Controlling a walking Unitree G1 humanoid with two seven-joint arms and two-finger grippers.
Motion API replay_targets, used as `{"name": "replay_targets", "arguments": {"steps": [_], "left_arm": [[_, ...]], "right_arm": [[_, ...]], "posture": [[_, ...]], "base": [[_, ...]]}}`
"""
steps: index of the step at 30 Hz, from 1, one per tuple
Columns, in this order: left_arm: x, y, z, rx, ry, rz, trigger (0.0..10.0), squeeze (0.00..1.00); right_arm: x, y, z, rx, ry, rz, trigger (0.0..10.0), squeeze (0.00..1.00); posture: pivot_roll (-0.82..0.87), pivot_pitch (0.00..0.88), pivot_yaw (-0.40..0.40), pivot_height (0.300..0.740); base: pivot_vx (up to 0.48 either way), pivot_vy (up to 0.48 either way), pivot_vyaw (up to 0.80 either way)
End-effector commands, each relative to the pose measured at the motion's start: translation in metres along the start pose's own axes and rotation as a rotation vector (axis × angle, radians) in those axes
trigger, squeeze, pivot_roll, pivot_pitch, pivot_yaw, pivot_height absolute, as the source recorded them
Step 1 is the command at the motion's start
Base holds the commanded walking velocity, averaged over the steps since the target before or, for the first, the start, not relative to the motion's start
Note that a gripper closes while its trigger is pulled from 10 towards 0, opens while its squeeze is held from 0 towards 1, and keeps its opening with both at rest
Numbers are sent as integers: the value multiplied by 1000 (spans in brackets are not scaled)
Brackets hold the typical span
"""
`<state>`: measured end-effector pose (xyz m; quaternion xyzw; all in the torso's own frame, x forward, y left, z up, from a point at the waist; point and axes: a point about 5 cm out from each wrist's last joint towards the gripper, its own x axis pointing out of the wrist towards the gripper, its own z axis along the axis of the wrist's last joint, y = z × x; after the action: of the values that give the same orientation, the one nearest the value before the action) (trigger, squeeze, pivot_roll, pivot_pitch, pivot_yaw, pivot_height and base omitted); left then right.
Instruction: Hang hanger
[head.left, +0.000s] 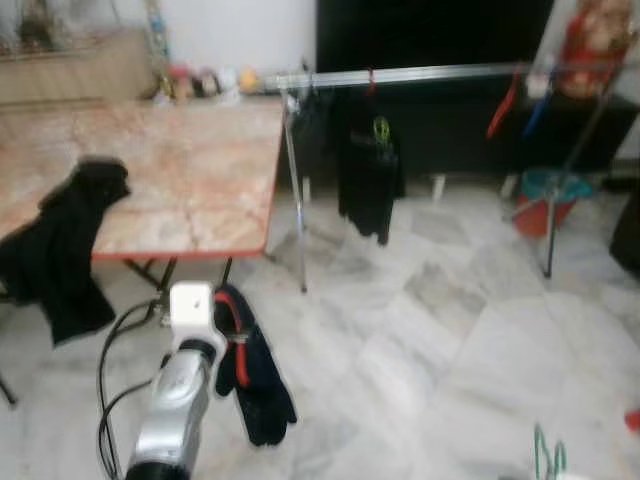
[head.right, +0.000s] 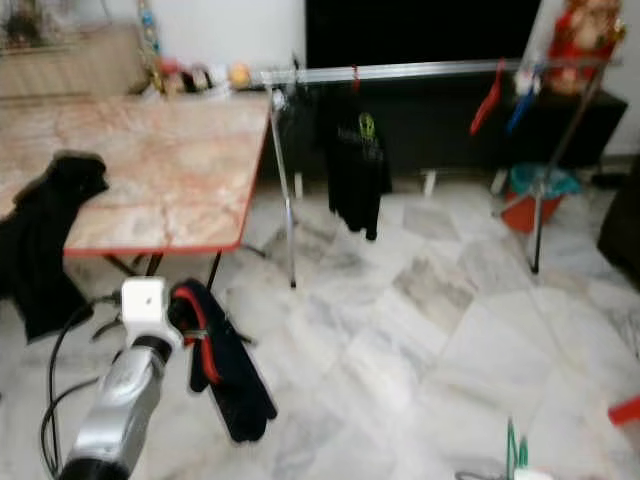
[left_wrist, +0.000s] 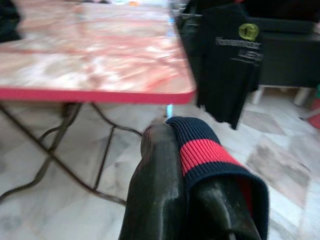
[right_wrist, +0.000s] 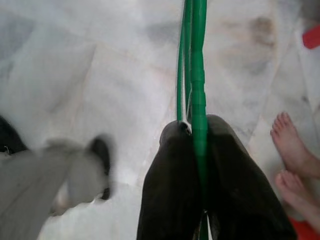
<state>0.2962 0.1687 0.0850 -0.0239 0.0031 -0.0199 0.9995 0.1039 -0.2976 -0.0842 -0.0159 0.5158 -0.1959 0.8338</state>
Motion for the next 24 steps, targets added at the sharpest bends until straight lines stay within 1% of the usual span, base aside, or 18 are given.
{"name": "replay_targets", "arguments": {"steps": [1,7,24], "left_arm": [[-2,4,-1,17,8,6,10000,0],[-2,4,-1,18,8,5,10000,0],[-1,3,0,14,4,6,10000,0]], "right_arm": [[2,10,13,5,-46,28,10000,0],[2,8,15,14,-56,41,10000,0],[2,12,17,7,-63,60,10000,0]], "posture": [[9,0,61,740],[9,0,62,740],[18,0,59,740]], "base": [[0,315,0],[0,316,0],[0,316,0]]}}
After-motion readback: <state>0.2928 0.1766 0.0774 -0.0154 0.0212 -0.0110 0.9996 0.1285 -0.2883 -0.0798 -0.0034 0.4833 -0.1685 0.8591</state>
